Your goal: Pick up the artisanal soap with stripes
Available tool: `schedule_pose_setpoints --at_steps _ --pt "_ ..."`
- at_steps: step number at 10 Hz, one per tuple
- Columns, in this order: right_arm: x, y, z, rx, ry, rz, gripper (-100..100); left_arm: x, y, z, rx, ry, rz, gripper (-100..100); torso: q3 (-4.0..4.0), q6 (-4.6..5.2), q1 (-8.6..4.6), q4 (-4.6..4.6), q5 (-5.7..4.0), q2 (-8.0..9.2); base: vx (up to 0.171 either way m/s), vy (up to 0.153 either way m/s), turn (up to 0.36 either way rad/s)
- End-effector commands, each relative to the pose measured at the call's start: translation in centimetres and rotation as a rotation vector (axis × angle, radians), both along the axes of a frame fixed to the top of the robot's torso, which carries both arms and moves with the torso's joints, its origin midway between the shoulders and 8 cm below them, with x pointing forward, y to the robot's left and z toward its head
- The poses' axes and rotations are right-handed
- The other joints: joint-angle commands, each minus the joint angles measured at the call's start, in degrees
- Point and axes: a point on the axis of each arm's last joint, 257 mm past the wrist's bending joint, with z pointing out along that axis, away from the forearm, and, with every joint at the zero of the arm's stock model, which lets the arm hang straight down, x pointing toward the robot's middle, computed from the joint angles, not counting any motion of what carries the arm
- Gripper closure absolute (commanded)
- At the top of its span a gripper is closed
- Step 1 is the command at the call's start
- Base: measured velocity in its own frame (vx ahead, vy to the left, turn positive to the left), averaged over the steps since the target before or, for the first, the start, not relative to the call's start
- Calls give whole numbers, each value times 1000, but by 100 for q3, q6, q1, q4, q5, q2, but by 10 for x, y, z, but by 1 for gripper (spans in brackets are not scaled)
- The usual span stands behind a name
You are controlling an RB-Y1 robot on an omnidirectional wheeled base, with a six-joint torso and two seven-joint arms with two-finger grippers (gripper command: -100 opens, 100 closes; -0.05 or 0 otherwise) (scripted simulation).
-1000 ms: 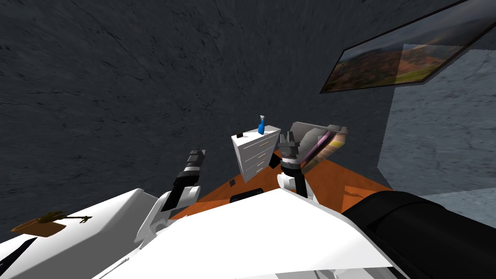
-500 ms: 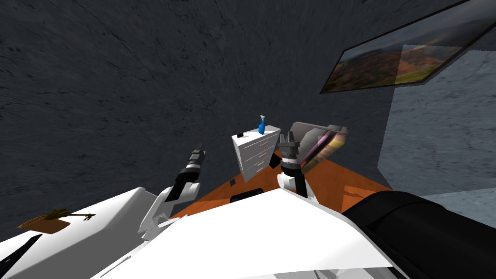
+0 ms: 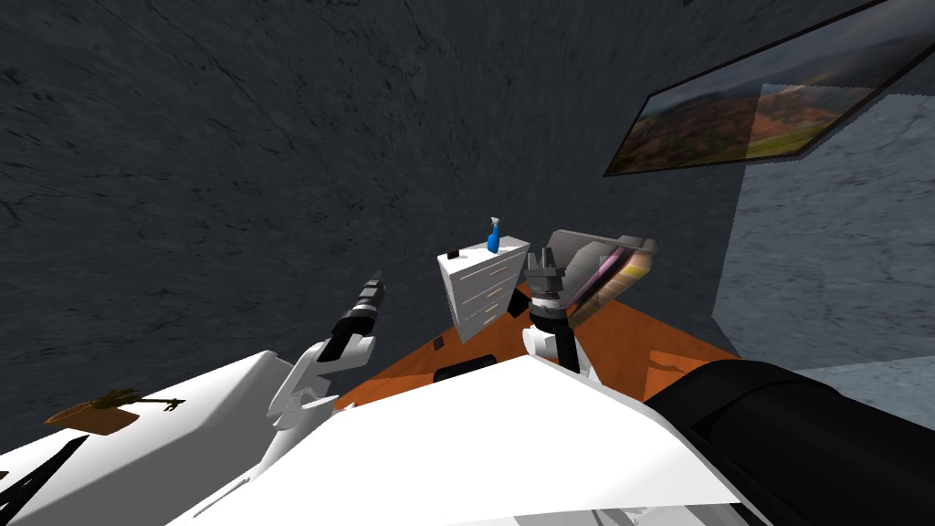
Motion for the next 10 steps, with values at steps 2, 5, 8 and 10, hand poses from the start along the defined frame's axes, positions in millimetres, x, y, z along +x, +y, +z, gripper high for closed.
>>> schedule_pose_setpoints --at_steps 2,5,8,10 --pt "0 0 0 0 0 0 0 14 20 -10 26 61 42 -100 0 0 0 0 0 0 -5 -3 5" --pt "0 0 0 0 0 0 0 25 42 -21 43 131 95 -100 0 0 -2 0 -1 -1 -4 -7 3" --pt "0 0 0 0 0 0 0 37 68 -35 56 205 153 -100 0 -1 -3 0 -1 -1 -5 -15 3" --pt "0 0 0 0 0 0 0 35 73 -44 51 243 173 -100 -1 0 -8 0 -2 -2 -1 -18 0"
